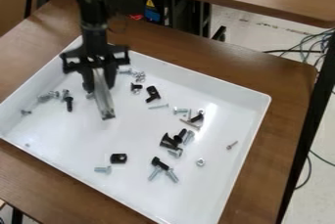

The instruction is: Sweep into pile

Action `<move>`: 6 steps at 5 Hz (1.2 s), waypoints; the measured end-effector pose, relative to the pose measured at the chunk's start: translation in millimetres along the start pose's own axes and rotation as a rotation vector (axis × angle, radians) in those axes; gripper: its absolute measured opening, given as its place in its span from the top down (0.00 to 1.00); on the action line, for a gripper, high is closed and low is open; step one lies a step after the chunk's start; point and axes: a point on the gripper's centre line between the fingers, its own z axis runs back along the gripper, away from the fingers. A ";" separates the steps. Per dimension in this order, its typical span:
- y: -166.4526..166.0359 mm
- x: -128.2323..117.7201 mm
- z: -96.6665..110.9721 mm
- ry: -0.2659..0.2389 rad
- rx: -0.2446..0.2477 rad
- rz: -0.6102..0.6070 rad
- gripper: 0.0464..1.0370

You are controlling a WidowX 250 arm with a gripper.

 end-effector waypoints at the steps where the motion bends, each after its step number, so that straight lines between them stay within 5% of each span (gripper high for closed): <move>1: 21.0 -13.8 18.8 -0.031 -0.023 0.126 0.69; 3: 64.1 -18.3 1.8 0.009 -0.061 0.449 0.69; 6: 102.5 9.8 -55.4 0.053 -0.021 0.647 0.69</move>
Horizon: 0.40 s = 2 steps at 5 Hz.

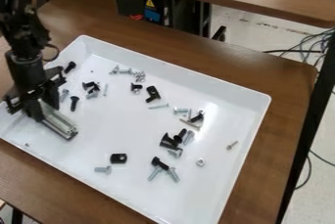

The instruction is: Sweep into pile

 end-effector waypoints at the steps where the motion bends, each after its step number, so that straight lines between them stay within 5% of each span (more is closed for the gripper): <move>1: -1.3 3.5 -8.5 0.051 0.044 0.013 0.69; 2: -11.7 10.6 -13.4 0.078 0.097 0.006 0.69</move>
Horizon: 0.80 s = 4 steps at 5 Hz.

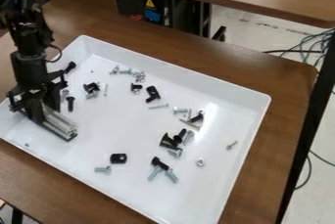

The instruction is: Sweep into pile

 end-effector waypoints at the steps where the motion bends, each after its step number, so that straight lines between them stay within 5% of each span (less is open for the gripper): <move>1: -19.5 2.3 -0.9 0.004 0.120 -0.151 0.69; 2: -53.6 5.1 9.7 -0.086 0.187 -0.396 0.69; 4: -92.3 -5.7 20.1 -0.133 0.153 -0.821 0.69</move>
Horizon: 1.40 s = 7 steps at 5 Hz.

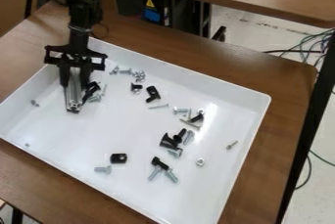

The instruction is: Sweep into pile

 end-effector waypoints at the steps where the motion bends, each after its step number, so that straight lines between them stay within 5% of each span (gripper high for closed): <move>1: -19.2 3.5 5.1 -0.056 -0.061 -0.208 0.69; 3: -73.0 -20.2 13.6 -0.121 -0.051 -0.518 0.69; 6: -180.0 -137.3 29.5 -0.172 -0.016 -0.844 0.69; 7: -198.4 -171.1 33.2 -0.172 -0.035 -0.868 0.69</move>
